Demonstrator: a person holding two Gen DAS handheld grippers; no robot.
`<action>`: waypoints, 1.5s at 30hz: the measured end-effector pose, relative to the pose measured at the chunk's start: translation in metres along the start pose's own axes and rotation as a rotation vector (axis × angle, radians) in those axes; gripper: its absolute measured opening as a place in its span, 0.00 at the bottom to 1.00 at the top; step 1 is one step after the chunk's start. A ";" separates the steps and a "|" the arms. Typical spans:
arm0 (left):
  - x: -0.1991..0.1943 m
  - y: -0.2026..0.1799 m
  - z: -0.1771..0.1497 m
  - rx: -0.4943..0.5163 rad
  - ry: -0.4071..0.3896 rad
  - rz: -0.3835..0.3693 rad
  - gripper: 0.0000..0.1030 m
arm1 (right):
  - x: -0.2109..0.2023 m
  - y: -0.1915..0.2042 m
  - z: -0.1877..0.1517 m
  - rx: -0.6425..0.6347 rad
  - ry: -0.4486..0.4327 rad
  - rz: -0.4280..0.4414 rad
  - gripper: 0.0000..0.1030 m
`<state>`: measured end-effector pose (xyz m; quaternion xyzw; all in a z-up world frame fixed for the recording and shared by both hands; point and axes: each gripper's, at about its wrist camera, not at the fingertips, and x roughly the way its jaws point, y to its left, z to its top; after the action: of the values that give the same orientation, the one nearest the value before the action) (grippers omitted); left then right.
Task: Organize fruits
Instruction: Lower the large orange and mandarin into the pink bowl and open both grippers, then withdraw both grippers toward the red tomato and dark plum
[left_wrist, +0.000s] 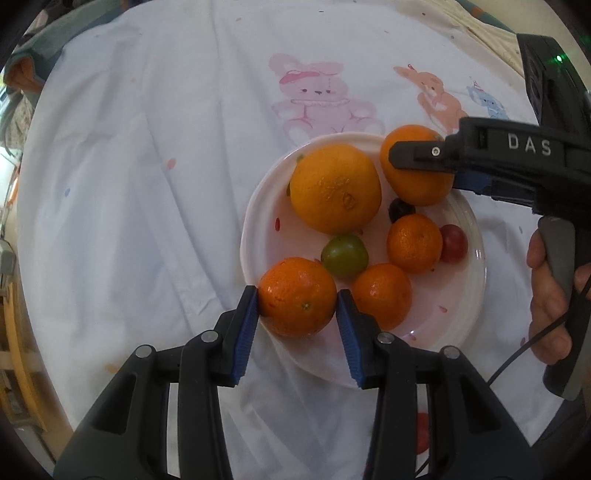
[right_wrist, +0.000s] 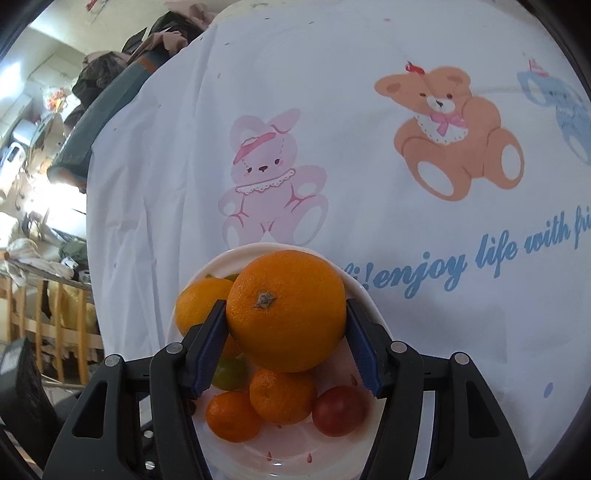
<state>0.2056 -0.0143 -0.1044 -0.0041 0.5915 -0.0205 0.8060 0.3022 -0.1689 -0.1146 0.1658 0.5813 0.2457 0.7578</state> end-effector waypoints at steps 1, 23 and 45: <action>0.001 -0.001 0.001 0.003 0.000 -0.005 0.38 | 0.000 0.000 0.000 0.003 0.002 0.004 0.64; -0.019 -0.009 0.000 0.002 -0.017 -0.034 0.81 | -0.046 0.015 -0.003 -0.021 -0.086 -0.013 0.82; -0.109 0.005 -0.042 -0.041 -0.225 0.001 0.81 | -0.148 0.029 -0.103 -0.055 -0.208 -0.050 0.82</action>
<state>0.1333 -0.0040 -0.0135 -0.0224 0.4976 -0.0075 0.8671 0.1680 -0.2320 -0.0082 0.1551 0.4966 0.2240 0.8241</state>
